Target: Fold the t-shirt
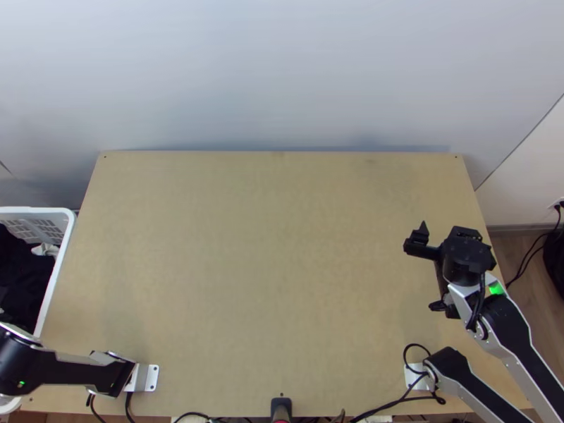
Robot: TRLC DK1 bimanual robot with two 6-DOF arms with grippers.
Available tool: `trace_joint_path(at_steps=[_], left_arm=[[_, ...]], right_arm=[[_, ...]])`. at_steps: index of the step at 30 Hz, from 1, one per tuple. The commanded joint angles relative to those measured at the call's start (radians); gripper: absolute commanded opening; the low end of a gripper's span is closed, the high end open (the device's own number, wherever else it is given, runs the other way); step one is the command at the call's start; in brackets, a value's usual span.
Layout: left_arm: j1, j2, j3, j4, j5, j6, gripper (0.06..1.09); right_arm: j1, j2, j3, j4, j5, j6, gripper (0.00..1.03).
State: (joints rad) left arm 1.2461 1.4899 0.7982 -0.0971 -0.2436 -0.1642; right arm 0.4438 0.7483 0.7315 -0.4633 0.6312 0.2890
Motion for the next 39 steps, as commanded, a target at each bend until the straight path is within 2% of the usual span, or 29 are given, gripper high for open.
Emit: trace_joint_path(at_steps=[1,5,10,16,19,22,25,30,36,39], left_arm=[[0.012,0.079,0.007,0.016,-0.006,0.003,0.78],[0.012,0.109,0.001,0.033,-0.006,0.005,0.57],[0.012,0.122,0.001,0.053,-0.006,0.009,0.1],[0.006,0.003,0.006,0.025,0.027,-0.02,0.1],[-0.005,-0.125,0.056,-0.059,0.156,-0.09,0.1],[-0.02,-0.237,0.141,-0.145,0.299,-0.221,0.1],[-0.117,-0.303,0.288,-0.27,0.314,-0.248,0.1],[-0.292,-0.39,0.506,-0.378,0.375,-0.293,0.1],[-0.594,-0.387,0.822,-0.547,0.375,-0.359,0.1],[-0.794,-0.355,0.957,-0.592,0.328,-0.391,0.1]], right_arm=[[-0.001,-0.006,-0.011,-0.001,0.001,-0.001,0.98],[-0.001,-0.006,-0.015,-0.001,-0.001,-0.001,0.98],[0.001,-0.006,-0.021,0.002,-0.001,-0.001,0.98],[0.001,-0.006,-0.023,0.006,-0.001,-0.001,0.98],[0.003,0.005,-0.006,0.008,-0.001,-0.002,0.98],[0.004,0.025,0.026,0.006,-0.001,-0.004,0.98],[0.004,0.046,0.068,-0.001,-0.008,-0.004,0.98],[0.007,0.065,0.128,-0.023,-0.013,-0.004,0.98],[0.007,0.088,0.2,-0.061,-0.014,-0.004,0.98],[0.007,0.103,0.241,-0.071,-0.014,-0.004,0.98]])
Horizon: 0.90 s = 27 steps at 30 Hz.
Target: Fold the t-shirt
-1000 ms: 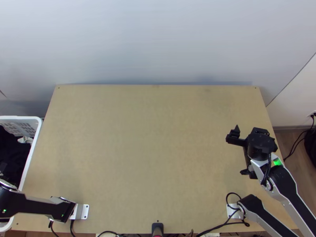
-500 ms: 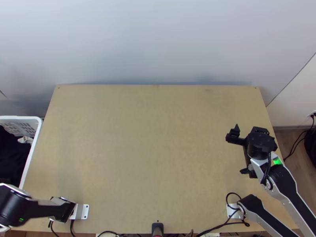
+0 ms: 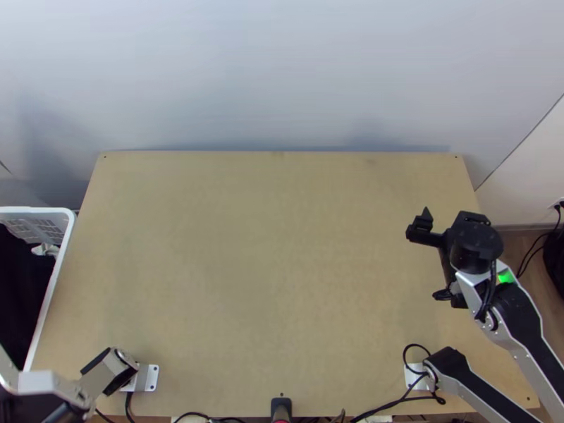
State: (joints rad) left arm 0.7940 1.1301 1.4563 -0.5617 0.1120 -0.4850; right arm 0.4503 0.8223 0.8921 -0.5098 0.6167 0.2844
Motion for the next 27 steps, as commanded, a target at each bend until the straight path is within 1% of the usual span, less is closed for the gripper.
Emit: trace_joint_path(at_steps=[1,2,4,5,7,8,13,15,20,24,27], left_arm=[[-0.423,0.023,0.342,-0.15,-0.06,-0.075,0.1],[-0.495,0.04,0.374,-0.173,-0.075,-0.081,0.1],[-0.608,0.068,0.398,-0.195,-0.078,-0.101,0.1],[-0.67,0.077,0.397,-0.196,-0.097,-0.102,0.1],[-0.817,0.103,0.4,-0.198,-0.176,-0.101,0.1],[-0.866,0.115,0.404,-0.196,-0.189,-0.101,0.1],[-1.076,0.206,0.45,-0.191,-0.218,-0.098,0.1],[-1.171,0.247,0.452,-0.184,-0.235,-0.081,0.1],[-1.377,0.378,0.469,-0.136,-0.242,-0.064,0.1],[-1.543,0.534,0.598,-0.118,-0.255,-0.06,0.1],[-1.644,0.688,0.788,-0.116,-0.255,-0.049,0.1]], right_arm=[[0.001,0.034,0.093,-0.026,0.0,0.001,0.98],[0.001,0.04,0.105,-0.029,0.0,0.001,0.98],[0.001,0.049,0.126,-0.038,0.002,0.001,0.98],[0.001,0.052,0.136,-0.045,0.002,0.001,0.98],[-0.001,0.057,0.149,-0.058,0.002,0.001,0.98],[-0.001,0.058,0.153,-0.062,0.002,0.001,0.98],[-0.016,0.06,0.157,-0.075,0.002,0.001,0.98],[-0.03,0.067,0.16,-0.075,0.002,0.002,0.98],[-0.059,0.098,0.183,-0.073,0.002,0.004,0.98],[-0.091,0.118,0.194,-0.073,0.002,0.004,0.98],[-0.122,0.124,0.197,-0.067,0.002,0.007,0.98]])
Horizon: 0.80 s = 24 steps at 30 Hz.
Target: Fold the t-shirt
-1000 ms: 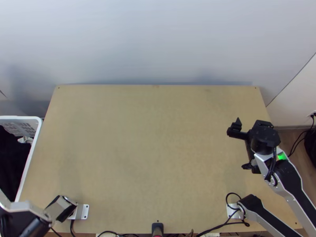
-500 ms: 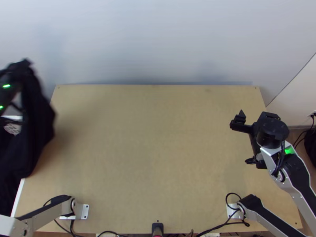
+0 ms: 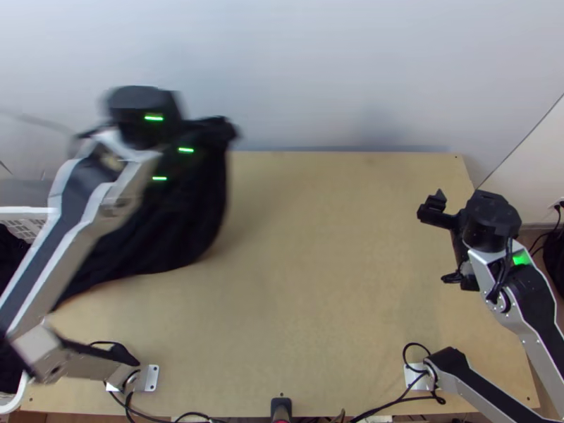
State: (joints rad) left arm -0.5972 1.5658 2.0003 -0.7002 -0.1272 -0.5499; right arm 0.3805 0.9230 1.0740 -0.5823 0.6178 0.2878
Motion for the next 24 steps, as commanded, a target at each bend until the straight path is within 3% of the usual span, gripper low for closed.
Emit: trace_joint_path(at_steps=[1,7,13,14,15,17,18,20,24], left_arm=[[-0.286,0.301,0.307,0.038,-0.017,0.034,0.1],[-0.461,0.402,0.324,0.307,-0.054,0.226,0.1],[-0.487,0.454,0.249,0.32,-0.078,0.165,0.12],[-0.489,0.454,0.235,0.311,-0.083,0.145,0.21],[-0.49,0.454,0.226,0.292,-0.083,0.12,0.39],[-0.489,0.453,0.227,0.234,-0.084,0.065,0.84],[-0.486,0.451,0.232,0.191,-0.088,0.036,0.95],[-0.467,0.435,0.23,0.114,-0.095,-0.016,1.04],[-0.385,0.329,0.137,0.033,-0.095,-0.061,1.04]], right_arm=[[-0.057,0.023,0.015,0.006,0.0,0.004,0.98],[-0.1,0.02,-0.006,0.006,-0.001,0.01,0.98],[-0.127,0.014,-0.031,0.006,-0.003,0.025,0.98],[-0.13,0.014,-0.031,0.006,-0.003,0.025,0.98],[-0.13,0.014,-0.031,0.006,-0.004,0.025,0.98],[-0.132,0.017,-0.029,0.006,-0.004,0.025,0.98],[-0.132,0.019,-0.029,0.007,-0.006,0.025,0.98],[-0.129,0.027,-0.025,0.007,-0.009,0.025,0.98],[-0.107,0.046,-0.013,0.012,-0.016,0.025,0.98]])
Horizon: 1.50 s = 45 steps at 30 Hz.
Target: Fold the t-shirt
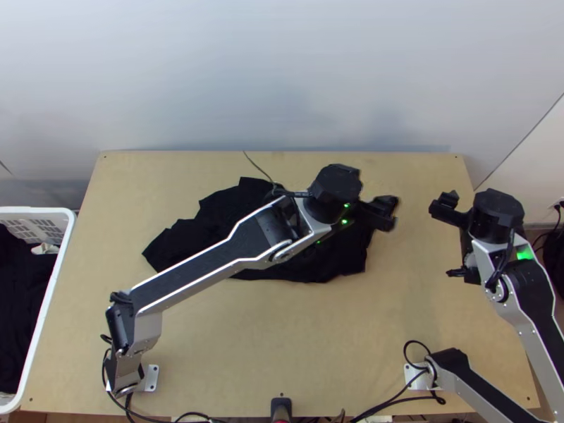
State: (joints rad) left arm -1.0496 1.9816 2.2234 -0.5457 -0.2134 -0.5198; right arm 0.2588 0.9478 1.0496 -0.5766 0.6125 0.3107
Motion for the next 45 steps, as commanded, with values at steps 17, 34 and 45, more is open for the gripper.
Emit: trace_joint_path(at_steps=[17,34,45], left_arm=[[0.645,-0.675,-0.812,-0.327,0.068,-0.071,1.03],[0.898,-0.839,-1.303,-0.226,0.195,-0.023,0.95],[0.915,-0.705,-1.378,-0.045,0.195,-0.005,0.9]], right_arm=[[0.237,0.258,0.174,0.044,-0.039,0.019,0.98],[0.379,0.618,0.398,0.083,-0.106,0.079,0.98],[0.396,0.833,0.567,0.083,-0.154,0.105,0.98]])
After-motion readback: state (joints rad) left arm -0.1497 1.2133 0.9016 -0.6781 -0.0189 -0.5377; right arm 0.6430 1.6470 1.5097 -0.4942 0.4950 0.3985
